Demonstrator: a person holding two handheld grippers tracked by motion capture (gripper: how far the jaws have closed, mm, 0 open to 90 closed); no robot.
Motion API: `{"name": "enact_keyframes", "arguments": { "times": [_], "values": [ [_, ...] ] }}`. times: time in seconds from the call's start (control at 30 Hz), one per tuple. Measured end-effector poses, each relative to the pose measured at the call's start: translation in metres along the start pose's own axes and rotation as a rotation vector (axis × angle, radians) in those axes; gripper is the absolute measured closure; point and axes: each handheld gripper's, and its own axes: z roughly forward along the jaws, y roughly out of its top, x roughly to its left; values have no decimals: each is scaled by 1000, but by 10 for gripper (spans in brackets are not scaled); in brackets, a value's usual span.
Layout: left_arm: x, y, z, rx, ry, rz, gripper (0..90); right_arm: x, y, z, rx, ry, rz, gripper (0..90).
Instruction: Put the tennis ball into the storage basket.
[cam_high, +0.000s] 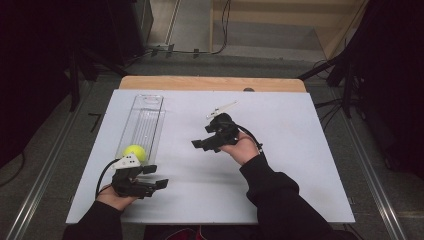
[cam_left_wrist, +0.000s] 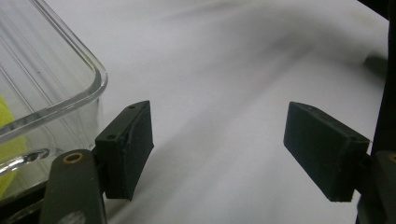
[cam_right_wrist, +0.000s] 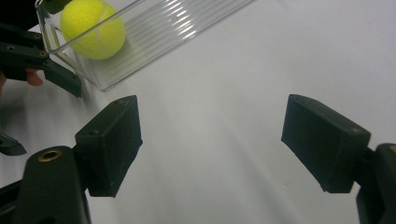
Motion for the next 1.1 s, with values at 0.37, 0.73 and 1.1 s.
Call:
{"name": "enact_keyframes", "arguments": {
  "times": [0.37, 0.73, 1.1],
  "values": [
    [0, 0, -2, -7, -3, -3, 244, -10, -26, -22, -19, -10, 22, 180],
    [0, 1, -3, -11, -5, -4, 244, -26, -52, -44, -29, -56, 46, 180],
    [0, 1, -2, -8, -1, -4, 244, -31, -84, -70, -39, -84, 79, 180]
  ]
}}
